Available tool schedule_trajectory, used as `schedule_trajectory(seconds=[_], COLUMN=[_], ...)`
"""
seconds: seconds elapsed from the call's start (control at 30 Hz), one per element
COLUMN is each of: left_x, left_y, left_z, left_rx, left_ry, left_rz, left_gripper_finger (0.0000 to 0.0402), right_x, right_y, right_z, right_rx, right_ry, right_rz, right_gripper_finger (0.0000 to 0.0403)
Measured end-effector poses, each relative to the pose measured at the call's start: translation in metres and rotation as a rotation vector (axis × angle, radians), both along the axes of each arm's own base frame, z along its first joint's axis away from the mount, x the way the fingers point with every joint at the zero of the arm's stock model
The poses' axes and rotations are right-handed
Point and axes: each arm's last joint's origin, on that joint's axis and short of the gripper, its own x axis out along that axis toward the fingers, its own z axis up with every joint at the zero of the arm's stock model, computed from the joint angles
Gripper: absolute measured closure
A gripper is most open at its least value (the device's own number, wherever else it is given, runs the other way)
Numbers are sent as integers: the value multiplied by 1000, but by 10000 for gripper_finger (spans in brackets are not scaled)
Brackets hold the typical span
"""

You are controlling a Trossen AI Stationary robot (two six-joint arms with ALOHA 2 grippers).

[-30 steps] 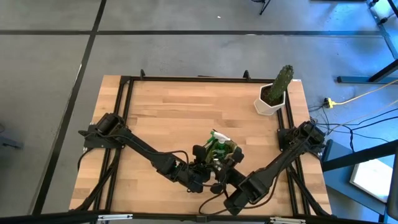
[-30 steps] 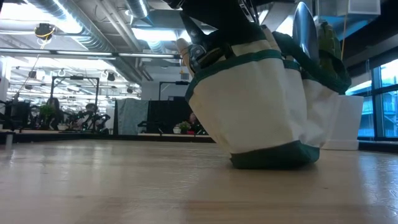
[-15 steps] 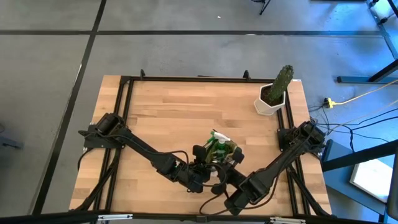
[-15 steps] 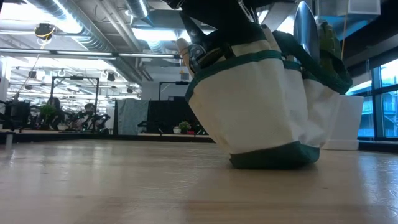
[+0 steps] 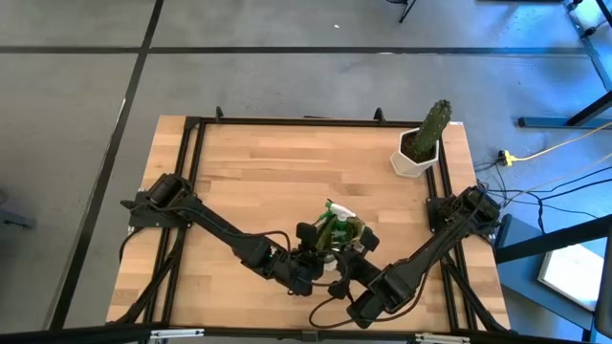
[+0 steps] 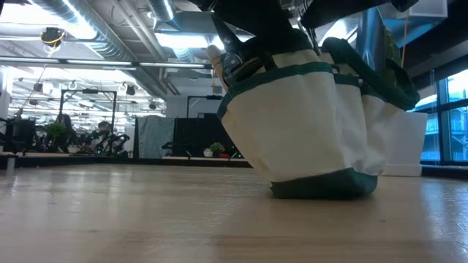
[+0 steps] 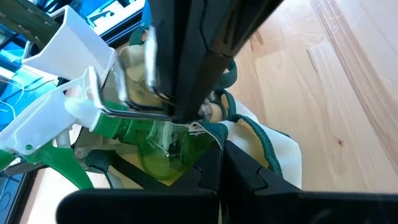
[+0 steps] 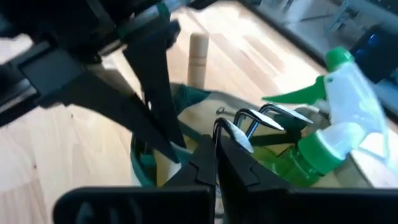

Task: Pick & Place Garden tools in Gardening bag
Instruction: Put the brown hand rake into the green gardening bag, then adjust the green gardening bag

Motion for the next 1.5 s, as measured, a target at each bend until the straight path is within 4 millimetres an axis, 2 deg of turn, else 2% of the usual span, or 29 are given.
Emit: schedule_trajectory(seconds=[0.13,0.83,1.07,1.23,1.5], left_x=[0,0,0,0,0], left_y=[0,1,0,0,1], left_z=[0,-1,-1,0,0], left_rx=[-2,-6,-7,4,4], left_ry=[-1,0,1,-5,-7], left_rz=[2,3,1,13,15], left_gripper_finger=[400,400,400,400,400], right_x=[-1,-8,-8,-10,-11], right_y=[0,-2,6,12,18], right_z=[-2,-4,-4,-8,4], right_rx=[44,120,93,96,80], right_ry=[60,153,190,243,205], right_rz=[19,-7,87,154,160], right_gripper_finger=[400,401,395,358,251])
